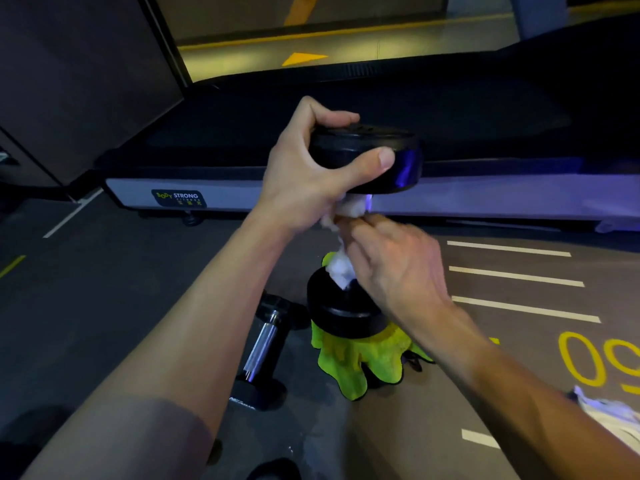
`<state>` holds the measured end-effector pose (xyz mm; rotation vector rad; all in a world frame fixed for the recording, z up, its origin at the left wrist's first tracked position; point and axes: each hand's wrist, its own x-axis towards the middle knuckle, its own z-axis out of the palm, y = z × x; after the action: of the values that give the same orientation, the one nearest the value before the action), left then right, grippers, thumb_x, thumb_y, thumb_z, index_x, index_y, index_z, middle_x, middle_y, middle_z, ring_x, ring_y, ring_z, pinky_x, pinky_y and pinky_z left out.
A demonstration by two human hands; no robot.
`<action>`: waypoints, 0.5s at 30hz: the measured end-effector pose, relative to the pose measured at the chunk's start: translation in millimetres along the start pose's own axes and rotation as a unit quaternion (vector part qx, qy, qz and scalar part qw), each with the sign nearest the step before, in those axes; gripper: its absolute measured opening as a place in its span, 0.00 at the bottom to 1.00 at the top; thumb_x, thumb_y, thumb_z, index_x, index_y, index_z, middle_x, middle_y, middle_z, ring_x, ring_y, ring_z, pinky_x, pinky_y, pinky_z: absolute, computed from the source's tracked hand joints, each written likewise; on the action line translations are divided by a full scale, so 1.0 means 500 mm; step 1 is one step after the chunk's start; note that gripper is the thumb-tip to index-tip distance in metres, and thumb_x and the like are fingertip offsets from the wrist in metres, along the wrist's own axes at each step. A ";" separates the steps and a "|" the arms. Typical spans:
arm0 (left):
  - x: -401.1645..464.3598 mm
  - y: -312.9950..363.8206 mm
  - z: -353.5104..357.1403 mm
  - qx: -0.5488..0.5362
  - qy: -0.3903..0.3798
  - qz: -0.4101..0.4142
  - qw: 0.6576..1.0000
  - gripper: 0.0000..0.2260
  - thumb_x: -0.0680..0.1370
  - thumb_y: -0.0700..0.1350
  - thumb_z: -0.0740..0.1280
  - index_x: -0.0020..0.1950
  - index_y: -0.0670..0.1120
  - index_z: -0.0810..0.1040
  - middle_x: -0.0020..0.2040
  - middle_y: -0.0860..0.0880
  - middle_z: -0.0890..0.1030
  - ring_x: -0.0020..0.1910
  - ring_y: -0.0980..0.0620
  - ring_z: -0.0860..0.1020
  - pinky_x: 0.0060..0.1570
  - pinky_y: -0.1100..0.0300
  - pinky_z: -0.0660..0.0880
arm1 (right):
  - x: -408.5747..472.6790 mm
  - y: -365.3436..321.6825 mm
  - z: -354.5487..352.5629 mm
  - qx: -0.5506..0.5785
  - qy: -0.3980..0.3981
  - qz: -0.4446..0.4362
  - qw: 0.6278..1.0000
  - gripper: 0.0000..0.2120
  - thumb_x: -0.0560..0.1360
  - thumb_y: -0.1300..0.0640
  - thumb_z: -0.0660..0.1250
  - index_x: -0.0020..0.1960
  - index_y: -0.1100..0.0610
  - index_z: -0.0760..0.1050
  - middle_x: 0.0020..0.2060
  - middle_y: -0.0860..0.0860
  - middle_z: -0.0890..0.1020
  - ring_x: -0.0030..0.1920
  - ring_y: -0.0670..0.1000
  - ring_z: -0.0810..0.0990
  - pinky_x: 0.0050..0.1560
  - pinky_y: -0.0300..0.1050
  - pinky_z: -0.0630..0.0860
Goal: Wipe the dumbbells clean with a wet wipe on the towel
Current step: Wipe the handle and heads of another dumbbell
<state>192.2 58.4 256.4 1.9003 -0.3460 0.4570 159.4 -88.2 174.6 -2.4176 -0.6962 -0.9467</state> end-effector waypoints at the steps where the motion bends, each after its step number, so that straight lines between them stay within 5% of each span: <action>1: 0.002 0.000 0.001 -0.002 -0.002 -0.002 1.000 0.27 0.66 0.60 0.79 0.56 0.48 0.76 0.63 0.51 0.83 0.62 0.52 0.82 0.65 0.45 0.79 | -0.021 0.001 0.005 0.002 -0.029 -0.001 1.000 0.09 0.72 0.54 0.70 0.53 0.46 0.81 0.36 0.50 0.80 0.31 0.61 0.79 0.30 0.46 0.71; 5: 0.009 -0.002 -0.002 0.002 -0.008 -0.015 1.000 0.27 0.65 0.60 0.79 0.56 0.48 0.76 0.62 0.51 0.84 0.61 0.51 0.83 0.65 0.44 0.79 | -0.075 0.040 0.025 0.161 -0.129 0.032 0.978 0.08 0.77 0.49 0.66 0.49 0.46 0.84 0.36 0.44 0.76 0.40 0.50 0.78 0.41 0.46 0.71; 8: 0.013 -0.002 -0.012 -0.002 -0.019 -0.022 1.000 0.25 0.66 0.60 0.79 0.55 0.50 0.76 0.64 0.51 0.84 0.62 0.52 0.83 0.65 0.46 0.79 | -0.055 0.059 0.020 0.330 -0.074 0.157 0.928 0.07 0.76 0.56 0.67 0.42 0.50 0.83 0.40 0.46 0.80 0.44 0.47 0.80 0.46 0.42 0.72; 11: 0.008 -0.019 -0.029 -0.025 -0.031 -0.026 0.999 0.24 0.68 0.58 0.77 0.58 0.51 0.75 0.67 0.50 0.82 0.65 0.52 0.81 0.69 0.46 0.77 | -0.047 0.074 0.026 0.393 -0.064 0.265 0.878 0.09 0.81 0.59 0.68 0.47 0.47 0.83 0.47 0.45 0.84 0.53 0.46 0.82 0.54 0.43 0.75; 13: -0.004 -0.041 -0.036 -0.043 -0.019 -0.031 0.998 0.28 0.69 0.60 0.78 0.62 0.51 0.72 0.71 0.48 0.77 0.69 0.52 0.78 0.72 0.48 0.74 | -0.049 0.074 0.040 0.424 -0.099 0.292 0.852 0.08 0.82 0.57 0.69 0.52 0.46 0.85 0.53 0.42 0.86 0.58 0.43 0.83 0.62 0.49 0.77; 15: -0.027 -0.064 -0.030 -0.076 0.005 -0.044 0.996 0.43 0.65 0.69 0.79 0.71 0.51 0.67 0.75 0.48 0.72 0.74 0.54 0.73 0.74 0.54 0.72 | -0.052 0.067 0.057 0.424 -0.127 0.289 0.848 0.08 0.83 0.56 0.68 0.55 0.49 0.86 0.54 0.43 0.87 0.59 0.43 0.83 0.65 0.53 0.77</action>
<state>192.3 84.4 228.9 1.7567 -0.2819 0.3705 176.9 -105.4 129.8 -1.7515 -0.3085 -0.0174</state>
